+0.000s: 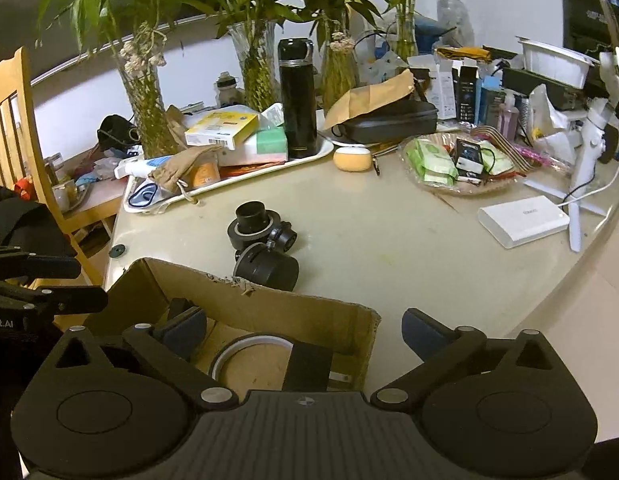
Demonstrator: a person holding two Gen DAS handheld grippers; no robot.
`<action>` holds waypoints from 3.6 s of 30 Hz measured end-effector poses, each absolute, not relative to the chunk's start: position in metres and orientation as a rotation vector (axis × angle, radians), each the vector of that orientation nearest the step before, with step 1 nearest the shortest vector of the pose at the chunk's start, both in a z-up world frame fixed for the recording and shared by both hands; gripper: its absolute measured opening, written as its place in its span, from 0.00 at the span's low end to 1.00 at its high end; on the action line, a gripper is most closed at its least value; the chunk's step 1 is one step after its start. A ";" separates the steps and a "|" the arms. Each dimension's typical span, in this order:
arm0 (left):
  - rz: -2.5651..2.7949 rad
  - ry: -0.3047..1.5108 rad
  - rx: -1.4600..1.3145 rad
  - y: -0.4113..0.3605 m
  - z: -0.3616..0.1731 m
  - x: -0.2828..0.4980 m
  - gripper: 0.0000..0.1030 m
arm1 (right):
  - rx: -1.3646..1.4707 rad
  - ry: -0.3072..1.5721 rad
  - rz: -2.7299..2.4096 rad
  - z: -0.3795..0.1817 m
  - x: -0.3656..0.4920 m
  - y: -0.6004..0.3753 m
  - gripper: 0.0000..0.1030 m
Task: Organize rigid objects
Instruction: 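Open the right tool to drop the black adapter into the box, then move both tools from the box toward the black tape roll and lens parts, then grasp the black lens cylinder with the right tool while the left tool approaches the tape roll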
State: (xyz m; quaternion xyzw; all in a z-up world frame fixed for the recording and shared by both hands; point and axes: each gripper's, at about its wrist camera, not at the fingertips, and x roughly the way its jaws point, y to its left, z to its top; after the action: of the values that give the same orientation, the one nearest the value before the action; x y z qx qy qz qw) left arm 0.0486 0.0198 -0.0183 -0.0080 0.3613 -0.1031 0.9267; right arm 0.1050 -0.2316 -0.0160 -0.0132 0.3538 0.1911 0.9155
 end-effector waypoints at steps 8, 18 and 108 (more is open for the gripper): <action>-0.209 0.743 -0.016 0.020 -0.019 0.049 0.65 | -0.017 0.732 0.385 -0.017 0.105 -0.233 1.00; -0.194 0.757 -0.014 0.022 -0.021 0.051 0.65 | -0.022 0.741 0.384 -0.017 0.106 -0.232 1.00; -0.081 0.743 0.007 0.046 -0.037 0.133 0.65 | -0.230 0.944 0.380 -0.062 0.241 -0.138 0.41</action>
State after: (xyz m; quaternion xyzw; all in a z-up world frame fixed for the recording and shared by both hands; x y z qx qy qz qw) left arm 0.1327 0.0465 -0.0374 0.0035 0.3631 -0.0397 0.9309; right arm 0.2407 -0.1379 -0.0615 -0.1101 0.4509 0.1816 0.8670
